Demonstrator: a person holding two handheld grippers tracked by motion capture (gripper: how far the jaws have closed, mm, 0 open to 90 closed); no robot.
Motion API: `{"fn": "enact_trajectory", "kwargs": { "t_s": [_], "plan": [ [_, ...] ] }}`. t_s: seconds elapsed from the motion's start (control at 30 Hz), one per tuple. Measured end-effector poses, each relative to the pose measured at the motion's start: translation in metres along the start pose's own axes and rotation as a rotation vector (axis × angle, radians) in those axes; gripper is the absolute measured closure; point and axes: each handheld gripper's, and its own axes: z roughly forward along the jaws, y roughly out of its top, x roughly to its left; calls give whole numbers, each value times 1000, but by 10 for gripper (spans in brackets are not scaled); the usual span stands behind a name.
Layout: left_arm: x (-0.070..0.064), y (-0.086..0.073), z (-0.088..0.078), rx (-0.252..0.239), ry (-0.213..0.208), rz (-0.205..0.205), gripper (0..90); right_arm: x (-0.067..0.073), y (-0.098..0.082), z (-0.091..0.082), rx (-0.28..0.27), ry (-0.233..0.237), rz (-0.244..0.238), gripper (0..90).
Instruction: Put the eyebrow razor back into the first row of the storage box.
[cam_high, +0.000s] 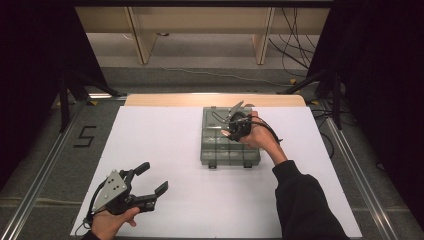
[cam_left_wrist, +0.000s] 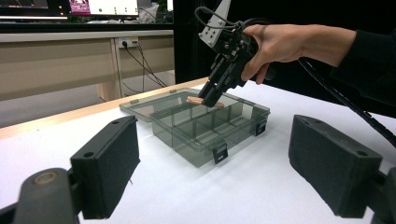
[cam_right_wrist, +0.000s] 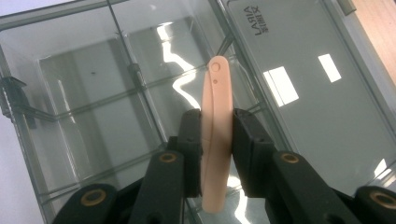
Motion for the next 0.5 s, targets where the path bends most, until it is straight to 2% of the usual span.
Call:
{"fn": "enact_trajectory", "kwargs": {
  "t_s": [0.17,0.37,0.5],
  "plan": [
    [0,0,0,-1,1,-3,162,-1,-2,2,-3,7,6,732],
    [0,0,0,-7,-3,0,162,-2,-1,-1,-21,-3,10,676],
    [-1,0,-1,-1,1,-6,162,0,0,-6,-45,-16,27,600]
  ]
}}
